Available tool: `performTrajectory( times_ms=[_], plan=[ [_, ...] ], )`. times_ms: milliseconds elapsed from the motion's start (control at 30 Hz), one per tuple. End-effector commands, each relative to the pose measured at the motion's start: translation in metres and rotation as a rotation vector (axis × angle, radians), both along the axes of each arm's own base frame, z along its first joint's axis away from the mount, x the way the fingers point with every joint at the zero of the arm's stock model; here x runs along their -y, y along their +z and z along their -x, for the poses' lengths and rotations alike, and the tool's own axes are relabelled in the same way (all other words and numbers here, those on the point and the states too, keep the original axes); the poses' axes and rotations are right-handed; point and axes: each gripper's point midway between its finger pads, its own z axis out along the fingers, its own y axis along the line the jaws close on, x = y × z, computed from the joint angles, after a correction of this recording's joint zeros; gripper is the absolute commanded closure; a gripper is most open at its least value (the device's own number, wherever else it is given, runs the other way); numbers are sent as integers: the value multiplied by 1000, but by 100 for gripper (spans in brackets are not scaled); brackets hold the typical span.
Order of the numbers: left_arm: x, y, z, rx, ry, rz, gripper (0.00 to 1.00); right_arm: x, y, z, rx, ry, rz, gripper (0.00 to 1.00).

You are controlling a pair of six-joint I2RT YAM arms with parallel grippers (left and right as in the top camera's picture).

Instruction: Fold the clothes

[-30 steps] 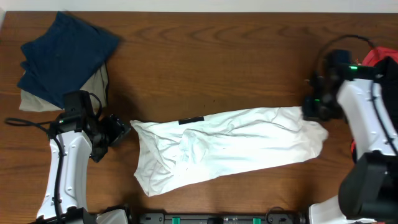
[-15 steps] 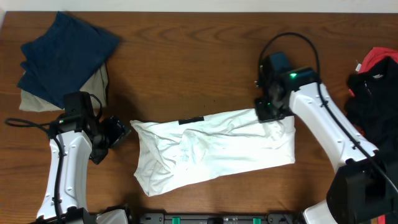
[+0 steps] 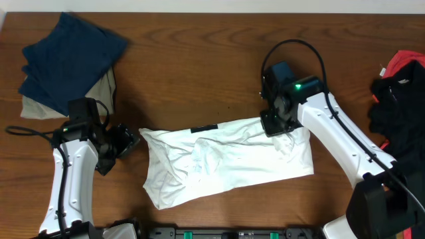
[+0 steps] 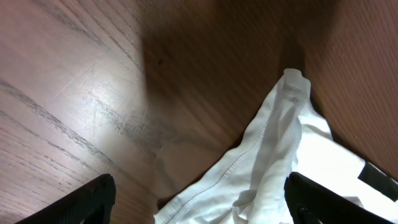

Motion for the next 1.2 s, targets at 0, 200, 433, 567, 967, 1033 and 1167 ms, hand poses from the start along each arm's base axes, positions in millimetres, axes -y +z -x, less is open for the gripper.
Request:
performTrajectory(
  times_ms=[0,200,433,567,967,1033,1167],
  plan=[
    [-2,2,-1,3,-17,-10,12,-9,-1,13,-31,20,-2,96],
    [-2,2,-1,3,-17,-10,12,-11,-3,26,-68,46,16,95],
    [-2,2,-1,3,-17,-10,12,-24,-8,30,-88,51,-56,80],
    [-2,2,-1,3,-17,-10,12,-42,-10,45,-153,134,-171,48],
    [-2,2,-1,3,-17,-10,12,15,-29,25,-24,-111,146,49],
    [-2,2,-1,3,-17,-10,12,4,-34,23,-18,-103,84,50],
    [-2,2,0,-1,-17,-9,12,-27,-45,33,-69,-49,-74,50]
  ],
)
